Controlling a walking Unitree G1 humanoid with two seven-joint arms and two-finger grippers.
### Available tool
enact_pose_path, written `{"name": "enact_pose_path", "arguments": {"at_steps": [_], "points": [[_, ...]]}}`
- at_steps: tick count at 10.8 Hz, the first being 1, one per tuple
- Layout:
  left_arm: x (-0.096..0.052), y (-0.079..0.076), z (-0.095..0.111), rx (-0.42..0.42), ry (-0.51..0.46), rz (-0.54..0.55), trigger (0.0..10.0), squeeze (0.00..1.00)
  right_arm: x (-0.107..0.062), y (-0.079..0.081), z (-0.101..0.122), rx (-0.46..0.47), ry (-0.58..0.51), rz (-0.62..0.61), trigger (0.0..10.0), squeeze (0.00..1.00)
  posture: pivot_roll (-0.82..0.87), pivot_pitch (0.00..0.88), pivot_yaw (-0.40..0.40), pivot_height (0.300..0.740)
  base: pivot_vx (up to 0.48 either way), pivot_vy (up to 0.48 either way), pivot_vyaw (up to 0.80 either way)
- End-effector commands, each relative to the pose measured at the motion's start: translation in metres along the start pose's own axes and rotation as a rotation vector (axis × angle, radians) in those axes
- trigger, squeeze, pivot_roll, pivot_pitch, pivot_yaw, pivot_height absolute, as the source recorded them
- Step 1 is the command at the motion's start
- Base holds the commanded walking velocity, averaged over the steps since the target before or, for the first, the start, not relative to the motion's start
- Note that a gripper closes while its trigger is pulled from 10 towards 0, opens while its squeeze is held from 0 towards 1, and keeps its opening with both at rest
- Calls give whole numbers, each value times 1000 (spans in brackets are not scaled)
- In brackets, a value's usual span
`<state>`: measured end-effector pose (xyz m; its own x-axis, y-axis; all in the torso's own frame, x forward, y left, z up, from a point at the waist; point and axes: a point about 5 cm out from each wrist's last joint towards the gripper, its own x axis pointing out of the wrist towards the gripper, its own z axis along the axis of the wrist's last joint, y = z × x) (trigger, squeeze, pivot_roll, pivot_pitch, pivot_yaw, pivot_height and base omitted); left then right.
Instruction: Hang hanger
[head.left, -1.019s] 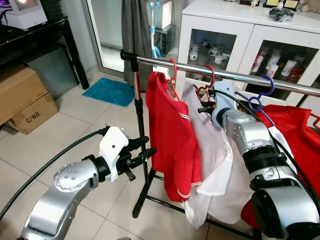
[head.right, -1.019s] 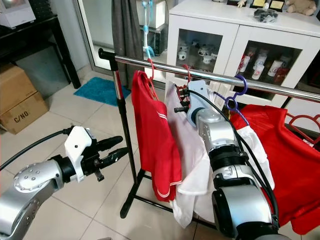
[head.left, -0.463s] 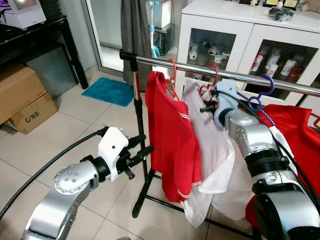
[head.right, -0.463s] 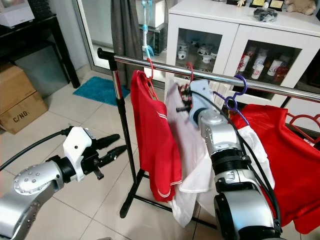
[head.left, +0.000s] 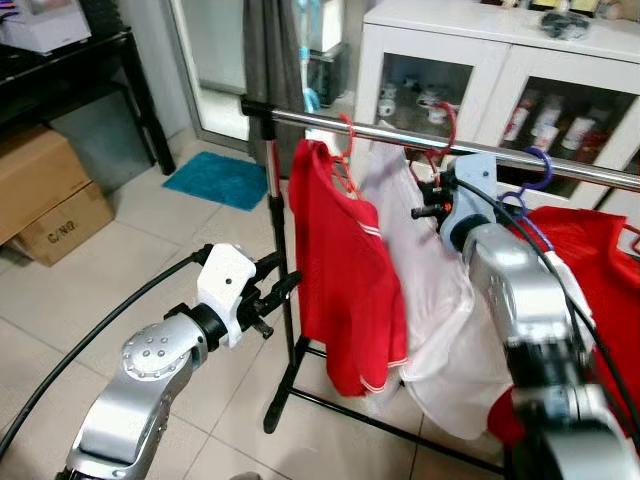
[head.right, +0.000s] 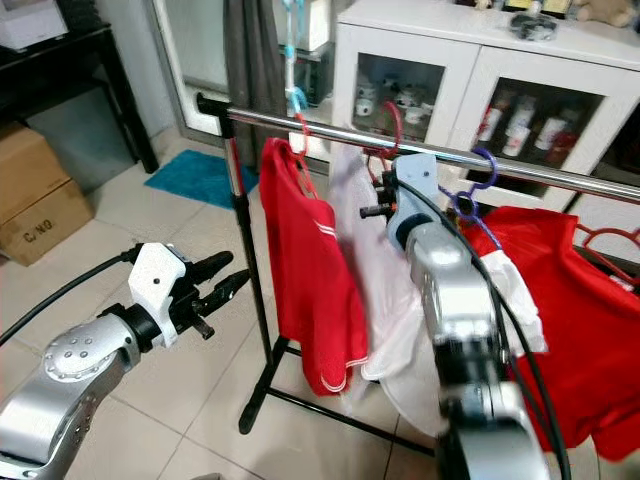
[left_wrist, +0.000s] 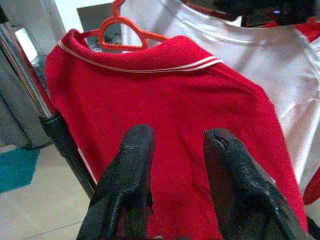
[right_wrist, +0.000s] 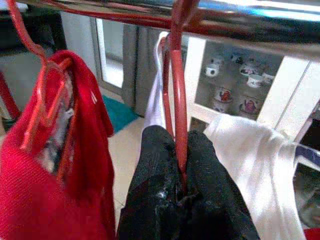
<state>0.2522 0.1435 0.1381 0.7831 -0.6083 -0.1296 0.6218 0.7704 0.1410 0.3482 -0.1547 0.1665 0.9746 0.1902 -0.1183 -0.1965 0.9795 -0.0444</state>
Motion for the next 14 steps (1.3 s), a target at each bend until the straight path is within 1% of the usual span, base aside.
{"name": "enact_pose_path", "arguments": {"at_steps": [1,2,3,4,6,7,8,9,11,12,14], "points": [[0,4,3,18,-7,17,10000,0,-2,2,24,-5,-101,9,0,0,85,0,6,740,0,0,0],[1,6,2,9,-6,28,10000,0,-7,9,7,-16,-60,28,0,0,85,0,9,740,0,0,0],[1,5,1,6,-4,27,10000,0,-10,10,3,-19,-48,28,0,0,87,0,10,740,0,0,0],[0,2,-3,-2,9,19,10000,0,-23,11,-9,-15,-8,14,0,0,86,0,10,740,0,0,0],[0,3,-3,-4,15,21,10000,0,-38,19,-24,5,22,12,0,0,91,0,6,740,0,0,0],[-1,3,-4,-5,18,30,10000,0,-44,21,-30,18,46,7,0,0,96,0,-11,740,-251,0,0],[-3,4,-5,-10,22,51,10000,0,-48,22,-34,53,72,-3,0,0,95,0,-17,740,-262,0,0],[-5,4,-6,-17,26,67,10000,0,-53,22,-38,67,94,-13,0,0,101,0,-35,740,-262,0,0],[-7,0,-7,-26,27,66,10000,0,-57,21,-40,71,105,-6,0,0,99,0,-37,740,-261,0,0],[-7,1,-7,-26,29,62,10000,0,-58,22,-40,70,106,5,0,0,88,0,-33,740,-259,0,0],[-4,1,-6,-24,26,60,10000,0,-60,22,-38,68,114,7,0,0,86,0,-35,740,-262,0,0]]}}
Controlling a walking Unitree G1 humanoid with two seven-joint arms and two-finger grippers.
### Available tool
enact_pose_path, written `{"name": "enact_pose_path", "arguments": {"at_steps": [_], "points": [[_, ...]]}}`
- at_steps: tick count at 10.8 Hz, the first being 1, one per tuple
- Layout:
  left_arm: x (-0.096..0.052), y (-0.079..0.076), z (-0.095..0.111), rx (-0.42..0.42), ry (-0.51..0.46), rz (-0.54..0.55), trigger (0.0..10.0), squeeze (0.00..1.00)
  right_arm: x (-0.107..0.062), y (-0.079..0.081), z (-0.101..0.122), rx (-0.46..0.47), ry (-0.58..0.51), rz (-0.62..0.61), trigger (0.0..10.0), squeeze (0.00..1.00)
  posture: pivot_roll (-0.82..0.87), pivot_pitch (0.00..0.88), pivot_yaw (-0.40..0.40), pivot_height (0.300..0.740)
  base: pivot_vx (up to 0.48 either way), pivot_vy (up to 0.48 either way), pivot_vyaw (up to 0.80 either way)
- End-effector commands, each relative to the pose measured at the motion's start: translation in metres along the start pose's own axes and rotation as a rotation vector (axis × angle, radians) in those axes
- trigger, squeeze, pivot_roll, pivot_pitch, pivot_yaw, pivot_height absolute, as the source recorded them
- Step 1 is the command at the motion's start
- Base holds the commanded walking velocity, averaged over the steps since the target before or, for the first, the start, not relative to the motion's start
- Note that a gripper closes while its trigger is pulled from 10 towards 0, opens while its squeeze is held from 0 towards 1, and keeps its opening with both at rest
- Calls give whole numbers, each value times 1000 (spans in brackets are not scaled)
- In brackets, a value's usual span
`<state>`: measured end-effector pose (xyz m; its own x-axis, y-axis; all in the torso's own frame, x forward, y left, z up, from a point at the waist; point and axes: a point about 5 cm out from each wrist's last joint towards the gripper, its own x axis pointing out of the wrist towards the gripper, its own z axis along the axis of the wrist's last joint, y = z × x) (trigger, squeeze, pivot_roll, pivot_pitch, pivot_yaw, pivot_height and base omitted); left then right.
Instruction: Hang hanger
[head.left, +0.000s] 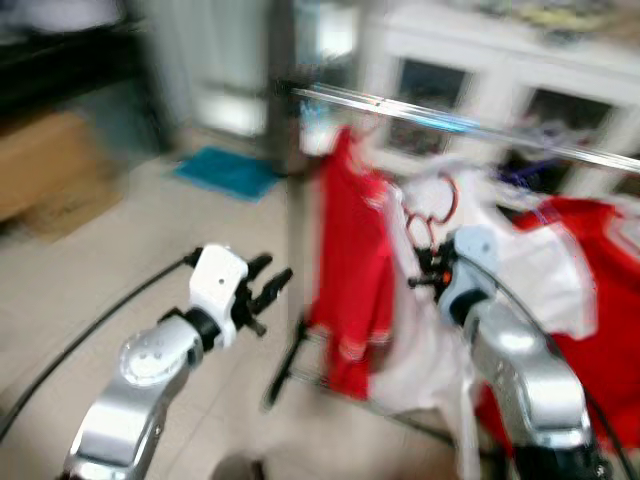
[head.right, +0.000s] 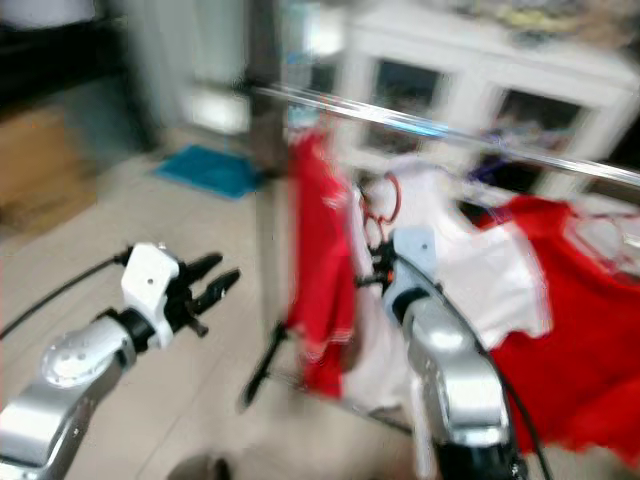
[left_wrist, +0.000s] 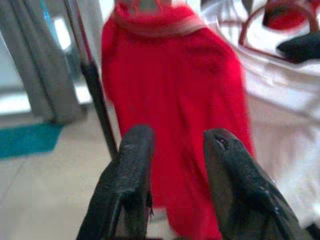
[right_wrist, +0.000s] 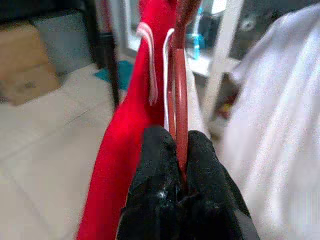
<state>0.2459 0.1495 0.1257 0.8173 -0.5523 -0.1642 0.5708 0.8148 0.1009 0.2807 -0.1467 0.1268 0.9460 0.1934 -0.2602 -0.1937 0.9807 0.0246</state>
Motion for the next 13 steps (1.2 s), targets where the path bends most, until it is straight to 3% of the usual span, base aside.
{"name": "enact_pose_path", "arguments": {"at_steps": [1,7,8,9,10,13], "points": [[3,2,8,26,-17,2,10000,0,-1,0,8,-3,-26,4,0,0,87,0,-35,740,-259,0,0],[4,0,9,37,-14,-19,10000,0,-3,2,8,-14,-16,28,0,0,86,0,-37,740,-174,0,0],[3,-1,1,16,29,-3,10000,0,-1,3,9,-32,-10,65,0,0,92,0,-42,740,0,0,0],[3,-2,3,-46,1,-11,10000,275,0,3,10,-41,-9,88,0,0,94,0,-38,740,0,0,0],[5,-1,3,-31,26,5,10000,1000,1,2,11,-51,-11,105,0,0,95,0,-31,740,0,0,0],[12,1,5,-20,26,-12,10000,1000,3,7,16,-105,-4,200,0,0,76,0,-39,740,0,0,0]]}}
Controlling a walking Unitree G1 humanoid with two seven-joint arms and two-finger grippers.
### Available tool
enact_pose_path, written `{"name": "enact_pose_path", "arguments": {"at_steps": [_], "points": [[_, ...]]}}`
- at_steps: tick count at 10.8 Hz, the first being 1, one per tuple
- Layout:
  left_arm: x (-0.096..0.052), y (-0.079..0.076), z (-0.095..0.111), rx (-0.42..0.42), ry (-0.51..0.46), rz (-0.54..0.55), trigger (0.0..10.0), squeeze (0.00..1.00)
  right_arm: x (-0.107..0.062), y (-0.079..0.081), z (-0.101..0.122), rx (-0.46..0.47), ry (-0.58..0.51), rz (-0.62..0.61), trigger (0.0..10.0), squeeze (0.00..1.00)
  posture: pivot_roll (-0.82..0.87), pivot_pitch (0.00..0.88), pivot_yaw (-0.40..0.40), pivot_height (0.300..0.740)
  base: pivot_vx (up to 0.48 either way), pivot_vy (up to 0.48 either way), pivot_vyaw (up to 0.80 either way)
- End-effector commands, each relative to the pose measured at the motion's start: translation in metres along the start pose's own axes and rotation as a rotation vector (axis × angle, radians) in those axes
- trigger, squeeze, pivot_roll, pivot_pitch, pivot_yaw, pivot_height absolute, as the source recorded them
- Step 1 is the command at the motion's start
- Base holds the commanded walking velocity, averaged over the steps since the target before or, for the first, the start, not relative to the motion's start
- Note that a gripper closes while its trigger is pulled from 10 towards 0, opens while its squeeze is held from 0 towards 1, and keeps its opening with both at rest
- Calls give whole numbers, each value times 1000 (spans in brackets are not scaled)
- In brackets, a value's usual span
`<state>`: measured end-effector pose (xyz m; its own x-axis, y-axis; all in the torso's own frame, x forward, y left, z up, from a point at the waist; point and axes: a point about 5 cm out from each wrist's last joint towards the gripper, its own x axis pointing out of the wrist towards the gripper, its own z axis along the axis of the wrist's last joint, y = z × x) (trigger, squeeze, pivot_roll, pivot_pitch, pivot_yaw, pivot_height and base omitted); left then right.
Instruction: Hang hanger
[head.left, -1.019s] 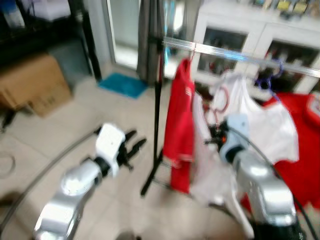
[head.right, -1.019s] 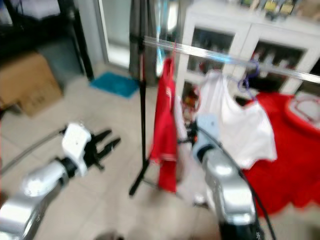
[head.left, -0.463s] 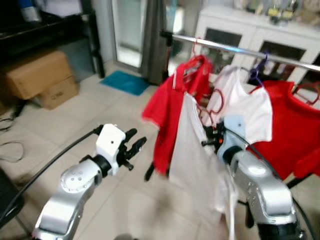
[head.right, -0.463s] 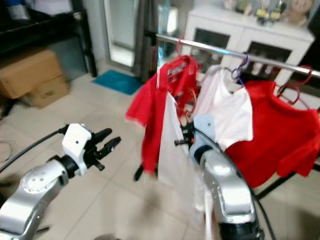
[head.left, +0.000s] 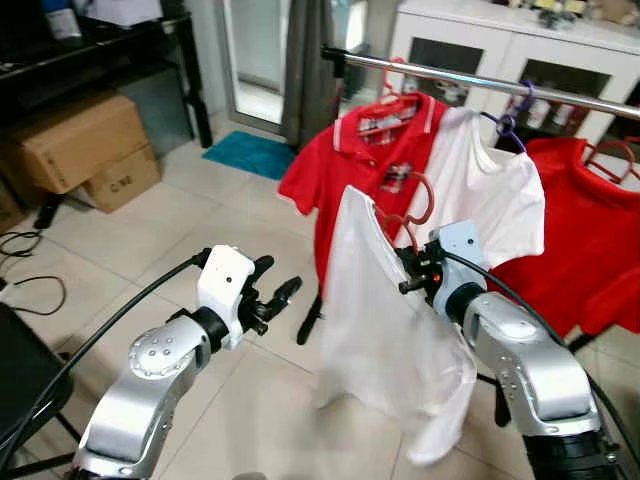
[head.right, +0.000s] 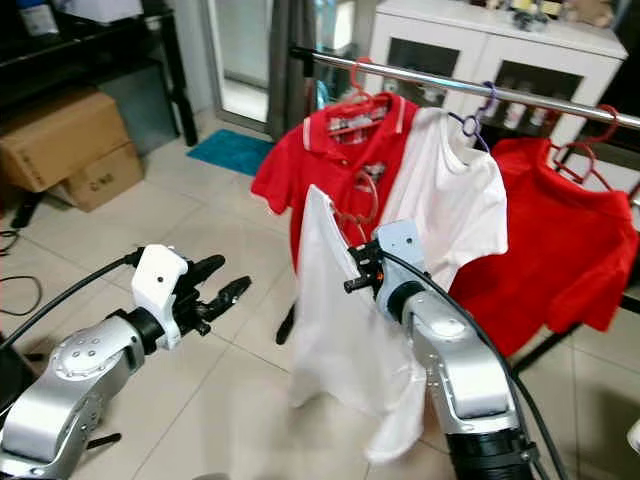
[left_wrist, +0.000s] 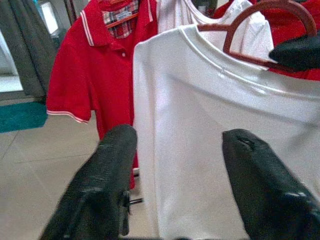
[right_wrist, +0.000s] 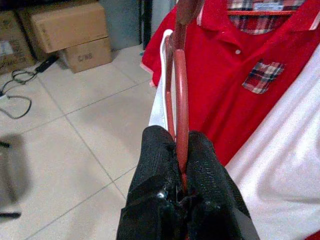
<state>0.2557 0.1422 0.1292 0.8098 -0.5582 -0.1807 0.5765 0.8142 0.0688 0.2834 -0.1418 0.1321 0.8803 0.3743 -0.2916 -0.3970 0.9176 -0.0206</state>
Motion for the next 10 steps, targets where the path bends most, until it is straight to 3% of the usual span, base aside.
{"name": "enact_pose_path", "arguments": {"at_steps": [1,3,5,10], "points": [[4,1,2,11,7,4,10000,1000,1,4,11,-17,-32,48,0,0,81,0,-45,740,0,0,0],[13,-3,6,23,18,-9,10000,1000,2,10,16,-45,-42,141,0,0,97,0,-36,740,0,0,0],[26,2,16,15,-26,-18,10000,0,-2,28,28,-88,-77,294,0,0,73,0,-14,740,0,0,0],[45,7,17,17,9,-52,10000,0,-4,39,39,-126,-121,395,0,0,54,0,6,740,0,0,0]]}}
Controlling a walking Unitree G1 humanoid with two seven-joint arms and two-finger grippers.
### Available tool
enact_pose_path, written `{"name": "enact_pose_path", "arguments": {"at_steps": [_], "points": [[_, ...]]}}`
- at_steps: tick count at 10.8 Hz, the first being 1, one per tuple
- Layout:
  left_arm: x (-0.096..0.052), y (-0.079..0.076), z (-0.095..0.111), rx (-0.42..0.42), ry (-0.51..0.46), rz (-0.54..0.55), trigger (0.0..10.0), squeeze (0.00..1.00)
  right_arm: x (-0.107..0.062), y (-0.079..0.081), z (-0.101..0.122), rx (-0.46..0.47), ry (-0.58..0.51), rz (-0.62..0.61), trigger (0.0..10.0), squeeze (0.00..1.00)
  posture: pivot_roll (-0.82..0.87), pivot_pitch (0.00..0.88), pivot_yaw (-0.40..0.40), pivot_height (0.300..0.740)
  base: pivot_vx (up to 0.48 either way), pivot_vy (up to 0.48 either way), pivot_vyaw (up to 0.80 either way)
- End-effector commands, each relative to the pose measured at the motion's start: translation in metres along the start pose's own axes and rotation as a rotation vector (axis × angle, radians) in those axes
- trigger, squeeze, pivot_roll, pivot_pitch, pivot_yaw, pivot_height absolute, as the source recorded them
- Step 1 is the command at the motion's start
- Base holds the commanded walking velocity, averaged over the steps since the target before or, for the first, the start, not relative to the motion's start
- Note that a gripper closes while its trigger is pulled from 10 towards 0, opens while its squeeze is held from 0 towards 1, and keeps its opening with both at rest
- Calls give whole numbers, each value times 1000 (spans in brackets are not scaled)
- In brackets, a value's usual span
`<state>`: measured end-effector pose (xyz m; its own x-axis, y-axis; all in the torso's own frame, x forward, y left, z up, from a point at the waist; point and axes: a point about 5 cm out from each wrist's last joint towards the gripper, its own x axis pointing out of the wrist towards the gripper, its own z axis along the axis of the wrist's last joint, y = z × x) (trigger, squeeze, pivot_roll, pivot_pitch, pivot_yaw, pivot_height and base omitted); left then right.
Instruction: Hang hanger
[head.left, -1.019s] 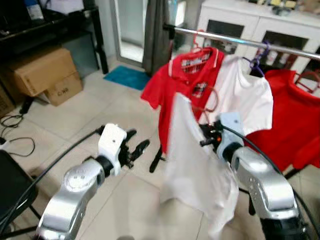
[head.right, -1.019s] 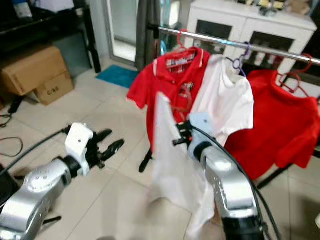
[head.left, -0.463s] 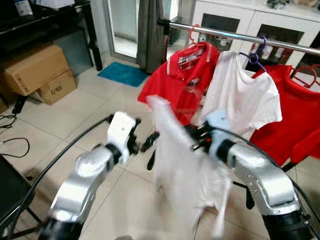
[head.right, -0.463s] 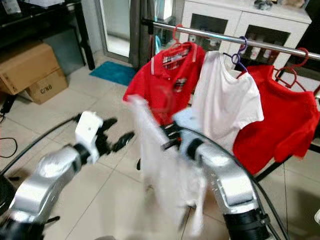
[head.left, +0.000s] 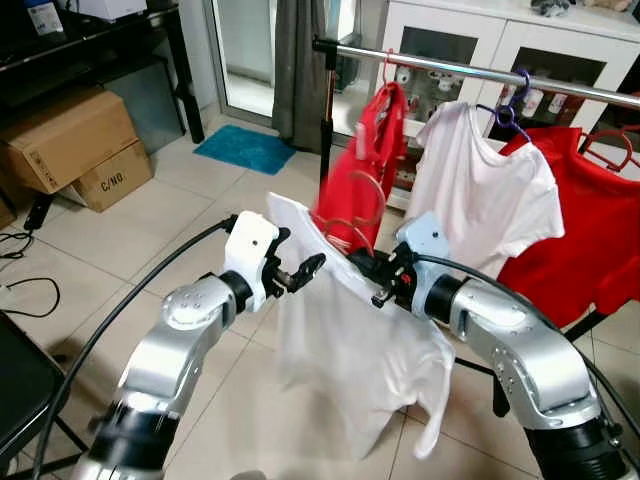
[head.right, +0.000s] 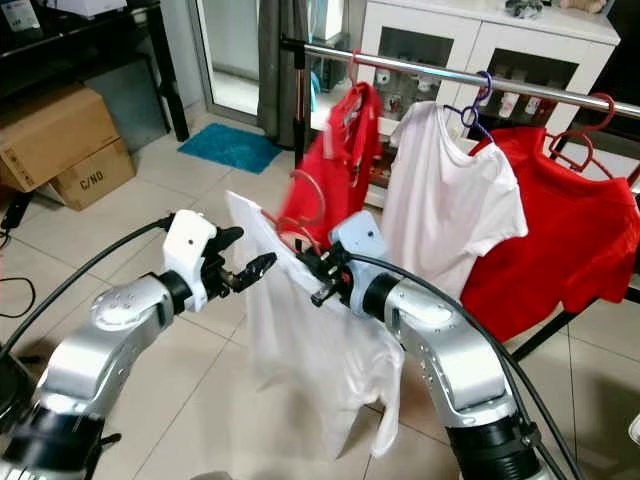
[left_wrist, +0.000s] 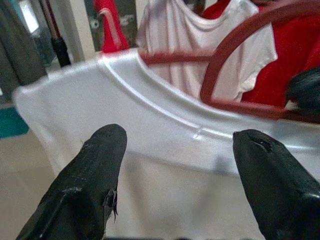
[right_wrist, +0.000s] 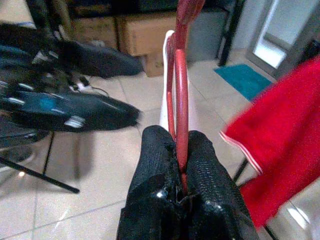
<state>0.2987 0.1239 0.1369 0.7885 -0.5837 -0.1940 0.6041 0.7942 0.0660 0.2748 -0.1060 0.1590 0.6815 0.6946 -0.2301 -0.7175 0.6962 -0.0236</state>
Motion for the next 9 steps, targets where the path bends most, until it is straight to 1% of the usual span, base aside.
{"name": "enact_pose_path", "arguments": {"at_steps": [1,2,3,5,6,7,9], "points": [[5,2,2,10,5,24,7843,0,0,5,14,-33,-60,45,0,0,54,0,7,740,0,0,0],[8,10,3,0,9,85,4902,0,0,7,15,-37,-69,67,0,0,56,0,8,740,0,0,0],[10,16,4,-14,-2,136,4039,0,-1,9,16,-38,-79,83,0,0,57,0,9,740,0,0,0],[12,13,8,-50,-36,96,2667,0,-1,9,16,-40,-82,92,0,0,57,0,11,740,0,0,0],[14,11,8,-67,-45,88,980,0,-2,9,16,-43,-84,91,0,0,54,0,14,740,0,0,0],[15,10,9,-85,-58,80,0,0,-2,9,16,-45,-83,94,0,0,54,0,13,740,0,0,0],[16,11,11,-105,-74,73,0,0,-2,9,16,-47,-84,98,0,0,54,0,13,740,0,0,0]]}}
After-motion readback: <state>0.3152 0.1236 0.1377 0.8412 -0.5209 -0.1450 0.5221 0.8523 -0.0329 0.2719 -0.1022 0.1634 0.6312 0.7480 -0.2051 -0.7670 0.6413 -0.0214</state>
